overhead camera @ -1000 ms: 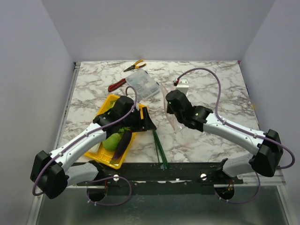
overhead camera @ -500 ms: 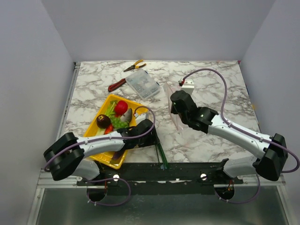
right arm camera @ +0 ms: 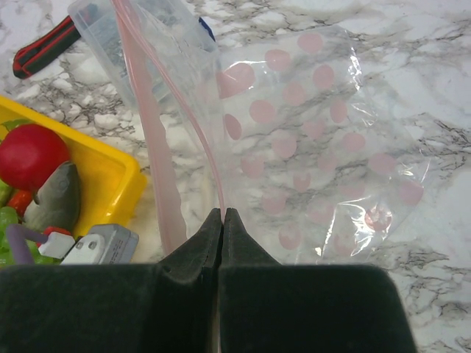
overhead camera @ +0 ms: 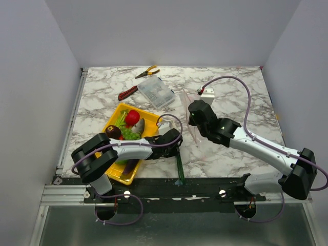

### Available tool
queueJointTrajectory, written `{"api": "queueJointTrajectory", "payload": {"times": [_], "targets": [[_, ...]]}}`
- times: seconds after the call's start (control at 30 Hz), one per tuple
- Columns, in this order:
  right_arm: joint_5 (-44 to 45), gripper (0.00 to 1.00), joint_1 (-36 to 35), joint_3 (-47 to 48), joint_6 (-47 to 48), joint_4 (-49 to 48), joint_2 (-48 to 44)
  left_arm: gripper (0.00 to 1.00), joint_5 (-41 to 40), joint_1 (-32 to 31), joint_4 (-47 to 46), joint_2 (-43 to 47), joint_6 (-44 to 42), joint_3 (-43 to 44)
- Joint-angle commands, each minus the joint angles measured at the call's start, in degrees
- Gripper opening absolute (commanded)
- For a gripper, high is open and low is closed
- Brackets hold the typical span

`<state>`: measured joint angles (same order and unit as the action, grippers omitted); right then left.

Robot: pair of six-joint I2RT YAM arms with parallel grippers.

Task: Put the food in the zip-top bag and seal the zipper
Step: Pick up the fake vegetable from the center of the board.

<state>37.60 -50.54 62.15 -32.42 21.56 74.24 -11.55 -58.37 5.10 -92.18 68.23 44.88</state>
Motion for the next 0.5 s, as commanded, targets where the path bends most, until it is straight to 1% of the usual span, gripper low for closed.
{"api": "queueJointTrajectory", "payload": {"times": [0.0, 0.03, 0.13, 0.2, 0.23, 0.27, 0.33, 0.4, 0.47], "targets": [[1.77, 0.01, 0.18, -2.12, -0.46, 0.16, -1.61, 0.04, -1.12, -0.42, 4.46, -2.34, -5.81, 1.67], [1.82, 0.01, 0.18, -2.63, 0.17, -0.47, -1.82, 0.0, -0.75, -0.43, 5.26, -1.6, -9.33, 2.45], [1.04, 0.01, 0.18, -4.82, 3.62, -3.51, -2.95, 0.0, 2.39, -0.43, 9.06, 2.58, -20.34, 5.54], [0.92, 0.01, 0.23, -6.22, 6.25, -5.42, -3.83, 0.0, 5.25, -0.39, 11.63, 8.13, -26.08, 5.22], [0.81, 0.01, 0.19, -6.62, 7.74, -6.19, -4.36, 0.0, 8.04, -0.28, 12.13, 11.7, -29.58, 4.61], [0.55, 0.01, 0.2, -7.09, 8.82, -7.07, -4.91, 0.0, 9.85, -0.25, 13.63, 14.53, -31.84, 4.43], [0.3, 0.01, 0.2, -8.11, 11.06, -8.94, -6.05, 0.0, 12.73, 0.17, 19.75, 20.37, -35.56, 4.95], [0.83, 0.01, 0.34, -8.57, 12.86, -10.01, -6.71, 0.0, 15.12, 1.63, 26.38, 24.52, -37.81, 6.29], [0.13, 0.01, 0.36, -8.74, 15.04, -11.05, -6.94, 0.0, 20.18, 4.04, 32.71, 26.82, -40.15, 8.14]]}}
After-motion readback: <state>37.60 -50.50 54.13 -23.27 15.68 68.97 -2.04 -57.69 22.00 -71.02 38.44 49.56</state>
